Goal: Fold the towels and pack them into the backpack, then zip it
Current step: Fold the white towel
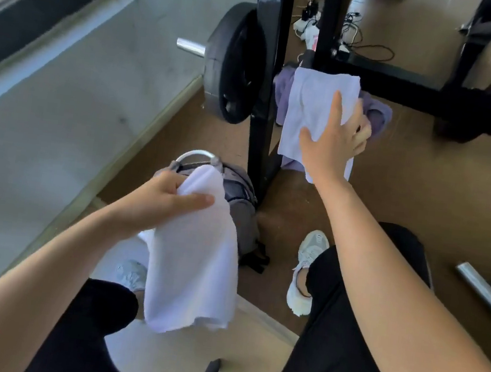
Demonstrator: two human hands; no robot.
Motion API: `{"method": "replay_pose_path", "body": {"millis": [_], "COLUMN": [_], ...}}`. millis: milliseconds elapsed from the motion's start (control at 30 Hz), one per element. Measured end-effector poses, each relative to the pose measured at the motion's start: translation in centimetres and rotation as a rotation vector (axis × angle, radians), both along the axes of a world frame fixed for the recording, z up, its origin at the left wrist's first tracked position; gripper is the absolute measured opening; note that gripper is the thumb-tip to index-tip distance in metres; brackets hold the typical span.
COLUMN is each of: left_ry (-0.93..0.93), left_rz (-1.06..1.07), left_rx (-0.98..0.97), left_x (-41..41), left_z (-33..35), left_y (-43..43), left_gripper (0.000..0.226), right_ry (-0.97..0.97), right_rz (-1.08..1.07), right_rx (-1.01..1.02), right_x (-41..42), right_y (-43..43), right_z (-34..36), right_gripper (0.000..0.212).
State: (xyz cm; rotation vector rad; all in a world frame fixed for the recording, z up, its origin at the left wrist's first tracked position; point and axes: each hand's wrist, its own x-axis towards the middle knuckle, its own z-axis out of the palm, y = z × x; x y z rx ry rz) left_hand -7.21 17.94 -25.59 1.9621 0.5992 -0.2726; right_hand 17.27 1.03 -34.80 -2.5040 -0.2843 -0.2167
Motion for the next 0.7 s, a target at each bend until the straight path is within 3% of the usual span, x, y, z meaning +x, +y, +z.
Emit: {"method": "replay_pose_path", "body": {"millis": [100,200,300,367,467,533,700], "left_ry": [-0.061,-0.119,-0.125,-0.174,-0.238,-0.256,-0.23], "left_rz": [-0.017,-0.067,-0.125,-0.174,-0.122,-0.027,0.032], "left_rx": [0.02,0.018,0.069,0.071,0.133,0.198,0.234], "left_x": [-0.8,-2.0,-3.1,-4.0,-5.4,-6.4,-9.6], "left_z": [-1.3,-2.4,-2.8,-2.7,-3.3,-4.1,-5.9], "left_y": [-1.4,-1.9,-2.3,-2.3,-2.0,-1.8,-1.2], "left_gripper": [0.035,0.026,0.027,0.023,0.013,0.019,0.037], "right_ry": [0.07,0.121,0.558,0.736,0.713,0.627,0.421], "right_rz": [0.171,0.472,0.827,0.994,1.045,1.03,1.013], "right_rx": [0.184,0.336,0.533,0.548,0.438,0.355,0.213], "right_x": [-4.6,-8.8,-12.9,-15.1,-17.2,-17.9,-19.9], "right_y": [0.9,1.4,1.0,0.6,-0.1,-0.5,-1.7], "right_z": [0.3,1.0,2.5,2.5,1.7,1.3,1.3], "right_gripper": [0.07,0.058,0.043,0.037,0.022,0.028,0.011]}}
